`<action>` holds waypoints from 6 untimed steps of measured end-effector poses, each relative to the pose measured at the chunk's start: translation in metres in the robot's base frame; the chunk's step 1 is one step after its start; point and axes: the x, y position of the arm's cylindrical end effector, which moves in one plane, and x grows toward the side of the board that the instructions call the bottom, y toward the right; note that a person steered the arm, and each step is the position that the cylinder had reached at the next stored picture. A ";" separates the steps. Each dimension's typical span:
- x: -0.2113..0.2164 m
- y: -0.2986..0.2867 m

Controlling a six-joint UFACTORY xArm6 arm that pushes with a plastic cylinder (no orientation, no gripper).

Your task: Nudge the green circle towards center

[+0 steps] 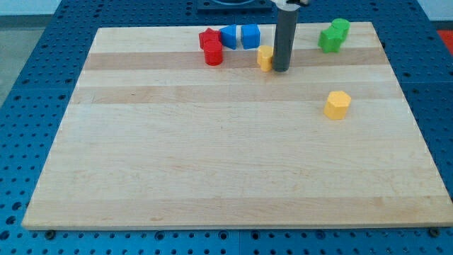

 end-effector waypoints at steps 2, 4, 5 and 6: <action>-0.013 -0.034; -0.002 -0.036; 0.027 0.015; 0.043 0.071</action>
